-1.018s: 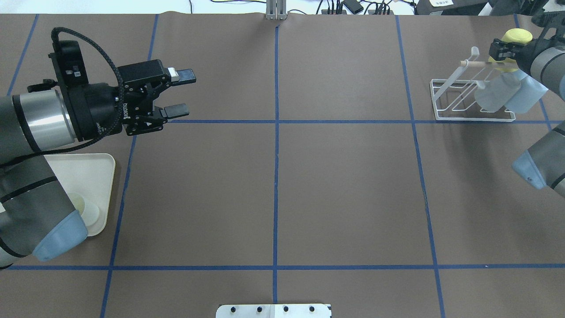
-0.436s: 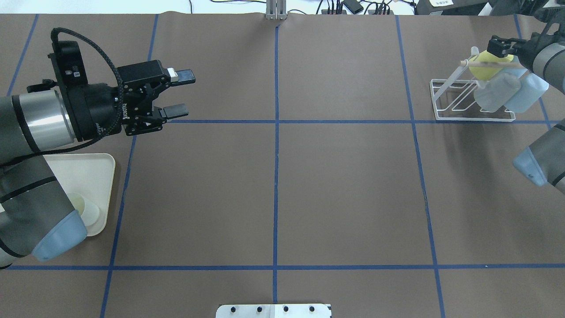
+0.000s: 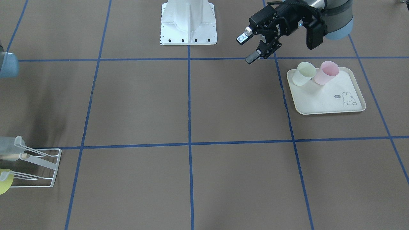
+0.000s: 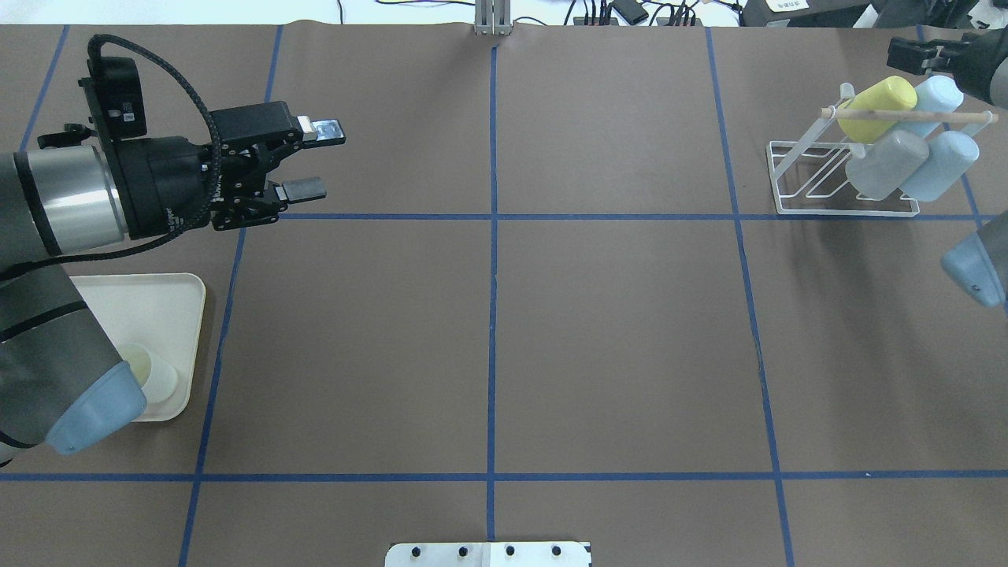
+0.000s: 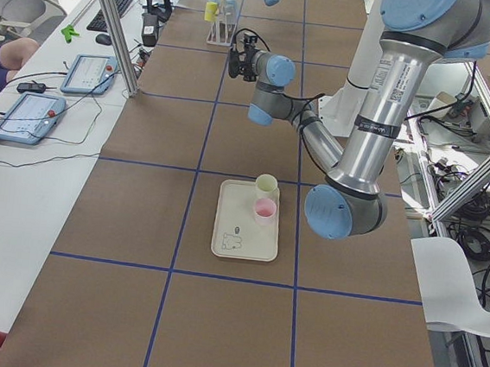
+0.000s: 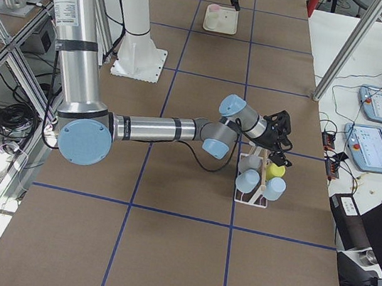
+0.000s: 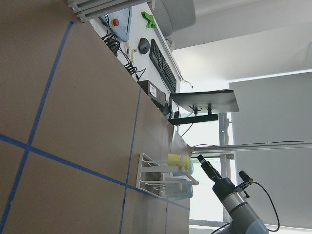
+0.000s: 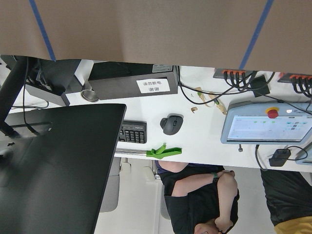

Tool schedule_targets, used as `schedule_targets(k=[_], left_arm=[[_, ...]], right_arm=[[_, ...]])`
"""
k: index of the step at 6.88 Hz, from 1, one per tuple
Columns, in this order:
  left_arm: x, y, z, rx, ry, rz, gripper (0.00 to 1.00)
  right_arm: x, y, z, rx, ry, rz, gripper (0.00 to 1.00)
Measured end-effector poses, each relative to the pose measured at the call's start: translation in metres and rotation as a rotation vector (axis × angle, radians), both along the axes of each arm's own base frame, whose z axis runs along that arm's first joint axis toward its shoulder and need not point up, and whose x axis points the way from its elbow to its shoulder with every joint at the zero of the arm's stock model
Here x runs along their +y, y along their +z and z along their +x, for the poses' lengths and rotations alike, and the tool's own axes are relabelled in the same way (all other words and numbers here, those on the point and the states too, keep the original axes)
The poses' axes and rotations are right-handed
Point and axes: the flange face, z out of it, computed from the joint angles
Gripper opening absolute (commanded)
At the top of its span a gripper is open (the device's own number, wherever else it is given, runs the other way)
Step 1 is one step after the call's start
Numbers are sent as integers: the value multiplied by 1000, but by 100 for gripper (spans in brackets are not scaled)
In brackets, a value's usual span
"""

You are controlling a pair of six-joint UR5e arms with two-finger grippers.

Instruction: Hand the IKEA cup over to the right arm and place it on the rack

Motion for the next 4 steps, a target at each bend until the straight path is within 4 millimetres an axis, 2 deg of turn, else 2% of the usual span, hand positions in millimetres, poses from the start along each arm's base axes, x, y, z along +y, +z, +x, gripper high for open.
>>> schedule_targets(k=[2,3,4], left_arm=[[-20,10,-24,-224,9,71,100],[-28,32,-42,-331,30,110,100],[-30,64,-64,-429,60,150,100]], right_arm=[[21,-28,13,-49,-73,-5,100],[36,-54,14,-78,-118,-25,100],[51,-81,13,-130,-163,-53,100]])
